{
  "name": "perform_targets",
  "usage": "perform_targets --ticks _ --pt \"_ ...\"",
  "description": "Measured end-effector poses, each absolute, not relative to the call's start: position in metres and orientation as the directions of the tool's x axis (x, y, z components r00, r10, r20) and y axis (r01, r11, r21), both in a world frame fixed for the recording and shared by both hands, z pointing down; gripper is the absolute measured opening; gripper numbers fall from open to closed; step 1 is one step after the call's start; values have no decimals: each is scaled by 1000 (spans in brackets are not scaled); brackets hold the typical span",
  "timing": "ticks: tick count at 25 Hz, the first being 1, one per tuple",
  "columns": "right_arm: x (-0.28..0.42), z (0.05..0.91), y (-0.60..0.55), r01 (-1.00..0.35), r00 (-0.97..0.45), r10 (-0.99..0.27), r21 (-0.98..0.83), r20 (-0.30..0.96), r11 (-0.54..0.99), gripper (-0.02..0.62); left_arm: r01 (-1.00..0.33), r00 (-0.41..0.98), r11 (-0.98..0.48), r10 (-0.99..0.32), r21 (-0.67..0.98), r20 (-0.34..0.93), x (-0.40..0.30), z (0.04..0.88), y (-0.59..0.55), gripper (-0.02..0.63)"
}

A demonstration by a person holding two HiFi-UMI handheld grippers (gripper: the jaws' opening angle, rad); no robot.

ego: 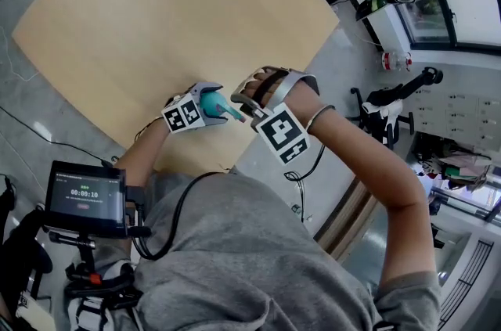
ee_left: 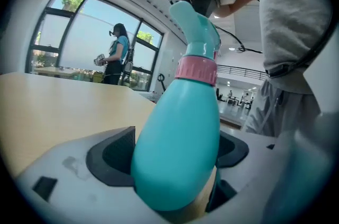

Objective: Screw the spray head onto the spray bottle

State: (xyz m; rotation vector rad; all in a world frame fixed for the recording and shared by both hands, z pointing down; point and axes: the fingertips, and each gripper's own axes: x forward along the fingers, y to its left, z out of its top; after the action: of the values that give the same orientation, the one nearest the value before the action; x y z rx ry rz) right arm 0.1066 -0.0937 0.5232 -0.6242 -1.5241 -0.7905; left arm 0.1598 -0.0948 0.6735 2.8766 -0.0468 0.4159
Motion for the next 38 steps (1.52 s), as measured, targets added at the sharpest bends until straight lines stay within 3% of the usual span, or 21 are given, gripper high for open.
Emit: perform_targets --ticks 2,5,7,9,20,31,38 --pt "115 541 -82 914 -62 -84 91 995 396 114 -12 953 -974 58 228 298 157 675 -91 391" --pt "113 562 -73 978 -94 -87 108 992 177 124 27 946 -973 99 230 308 155 676 -89 393" --pt "109 572 -74 987 -102 -89 113 991 119 172 41 944 -972 113 230 311 155 676 -89 393" --pt "104 581 -72 989 -89 -75 97 993 109 179 50 942 -973 121 226 312 154 676 -87 396" --pt "95 579 -68 843 -159 -8 140 987 520 209 -63 963 -976 -5 208 268 155 680 -86 405" --pt "93 584 -80 772 -197 -85 208 977 600 207 -62 951 -980 -2 187 308 148 681 -85 417" --pt "90 559 -81 713 -248 -177 303 952 633 207 -122 939 -987 -80 108 335 111 648 -85 420"
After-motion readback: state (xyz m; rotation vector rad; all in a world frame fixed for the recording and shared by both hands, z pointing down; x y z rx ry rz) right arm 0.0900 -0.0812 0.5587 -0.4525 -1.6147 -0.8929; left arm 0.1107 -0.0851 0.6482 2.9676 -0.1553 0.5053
